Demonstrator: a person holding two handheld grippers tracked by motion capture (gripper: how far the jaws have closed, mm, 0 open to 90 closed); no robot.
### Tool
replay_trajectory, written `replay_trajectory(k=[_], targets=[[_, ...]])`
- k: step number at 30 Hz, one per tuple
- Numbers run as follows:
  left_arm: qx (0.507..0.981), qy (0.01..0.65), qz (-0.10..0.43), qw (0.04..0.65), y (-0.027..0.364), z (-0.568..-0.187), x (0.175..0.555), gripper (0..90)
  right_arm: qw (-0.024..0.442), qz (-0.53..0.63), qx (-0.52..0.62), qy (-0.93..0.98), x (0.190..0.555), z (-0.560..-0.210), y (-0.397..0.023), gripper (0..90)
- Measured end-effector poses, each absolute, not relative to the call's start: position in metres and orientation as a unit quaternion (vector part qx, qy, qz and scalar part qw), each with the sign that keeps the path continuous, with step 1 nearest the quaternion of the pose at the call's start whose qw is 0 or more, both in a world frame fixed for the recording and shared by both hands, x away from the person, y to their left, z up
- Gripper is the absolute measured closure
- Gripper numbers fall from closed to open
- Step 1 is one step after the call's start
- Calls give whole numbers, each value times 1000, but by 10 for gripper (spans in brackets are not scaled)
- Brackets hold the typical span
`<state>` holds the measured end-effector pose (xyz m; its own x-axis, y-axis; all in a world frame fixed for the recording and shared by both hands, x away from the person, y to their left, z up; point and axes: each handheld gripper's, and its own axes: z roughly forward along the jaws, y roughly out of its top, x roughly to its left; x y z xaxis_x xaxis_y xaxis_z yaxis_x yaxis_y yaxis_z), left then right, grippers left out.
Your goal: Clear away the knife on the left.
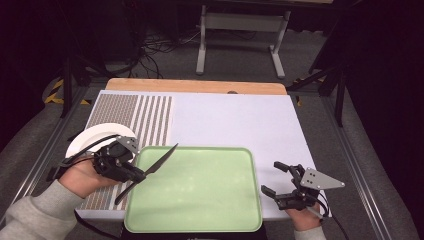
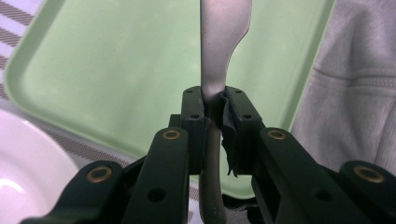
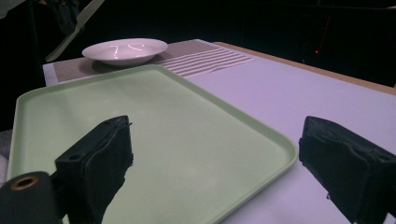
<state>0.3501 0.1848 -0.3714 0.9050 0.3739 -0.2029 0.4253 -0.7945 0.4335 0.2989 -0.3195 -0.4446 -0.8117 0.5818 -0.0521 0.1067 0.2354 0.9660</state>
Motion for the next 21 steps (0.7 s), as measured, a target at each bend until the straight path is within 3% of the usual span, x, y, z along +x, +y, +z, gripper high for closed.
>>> replay_trajectory(k=[21], targets=[[928,228,-103,276,160,-402,354,797,196,580,220,760,301,-446,-314,100]])
